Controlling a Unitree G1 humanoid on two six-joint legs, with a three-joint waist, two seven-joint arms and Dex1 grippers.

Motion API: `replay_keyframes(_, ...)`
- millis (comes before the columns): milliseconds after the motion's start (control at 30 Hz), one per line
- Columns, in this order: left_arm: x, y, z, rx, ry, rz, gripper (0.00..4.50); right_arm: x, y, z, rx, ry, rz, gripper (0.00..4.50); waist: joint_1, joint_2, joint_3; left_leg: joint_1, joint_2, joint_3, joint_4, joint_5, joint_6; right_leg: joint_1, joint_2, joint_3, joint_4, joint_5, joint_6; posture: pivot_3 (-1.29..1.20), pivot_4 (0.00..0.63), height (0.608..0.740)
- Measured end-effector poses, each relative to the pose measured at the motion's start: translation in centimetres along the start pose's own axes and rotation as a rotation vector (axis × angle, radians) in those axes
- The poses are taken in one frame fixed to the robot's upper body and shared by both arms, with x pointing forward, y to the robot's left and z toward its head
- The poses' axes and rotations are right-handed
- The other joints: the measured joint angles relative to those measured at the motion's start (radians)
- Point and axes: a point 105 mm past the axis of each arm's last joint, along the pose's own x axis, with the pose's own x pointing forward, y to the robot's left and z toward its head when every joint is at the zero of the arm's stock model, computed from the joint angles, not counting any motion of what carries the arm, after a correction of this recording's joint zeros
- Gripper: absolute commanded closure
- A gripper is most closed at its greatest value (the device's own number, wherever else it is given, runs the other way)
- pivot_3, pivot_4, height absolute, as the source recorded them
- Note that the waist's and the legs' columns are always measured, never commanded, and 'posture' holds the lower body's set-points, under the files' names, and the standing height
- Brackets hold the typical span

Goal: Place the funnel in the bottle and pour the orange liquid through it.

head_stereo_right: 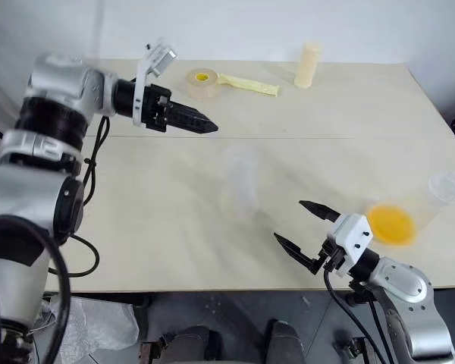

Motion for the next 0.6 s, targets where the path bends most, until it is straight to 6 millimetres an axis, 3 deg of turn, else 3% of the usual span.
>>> replay_keyframes(133, -1.5, 1.1, -1.8, 0.176, -0.242, 0.076, 0.06, -0.8, -0.4, 0.1, -0.003, 0.009, -0.040, 0.00, 0.004, -0.001, 0.001, -0.003, 0.003, -0.005, 0.005, -0.001, 0.001, 0.000, -0.001, 0.000, 0.003, 0.000, 0.000, 0.00, 0.150, 0.740)
replay_keyframes(300, -4.5, 0.4, -3.6, 0.334, -0.526, 0.122, 0.06, -1.6, -1.6, 0.2, -0.019, 0.017, -0.135, 0.00, 0.009, -0.001, 0.001, -0.002, -0.001, -0.007, 0.007, -0.001, 0.001, 0.002, -0.001, -0.001, 0.005, 0.000, 0.000, 0.00, 0.150, 0.740)
replay_keyframes(467, -5.2, -0.4, -6.8, 0.348, -0.615, 0.060, 0.06, -2.3, -2.6, -0.1, -0.013, 0.035, -0.231, 0.00, 0.008, -0.001, 0.001, -0.001, -0.002, -0.006, 0.007, -0.001, 0.001, 0.003, -0.001, -0.001, 0.004, 0.000, 0.000, 0.00, 0.150, 0.740)
replay_keyframes(600, -4.7, -1.5, -9.1, 0.392, -0.571, -0.040, 0.06, -3.7, -3.7, -0.6, -0.006, 0.083, -0.339, 0.00, 0.008, -0.001, 0.000, -0.001, -0.002, -0.001, 0.007, -0.001, 0.001, 0.003, 0.000, -0.001, 0.004, 0.000, 0.000, 0.00, 0.150, 0.740)
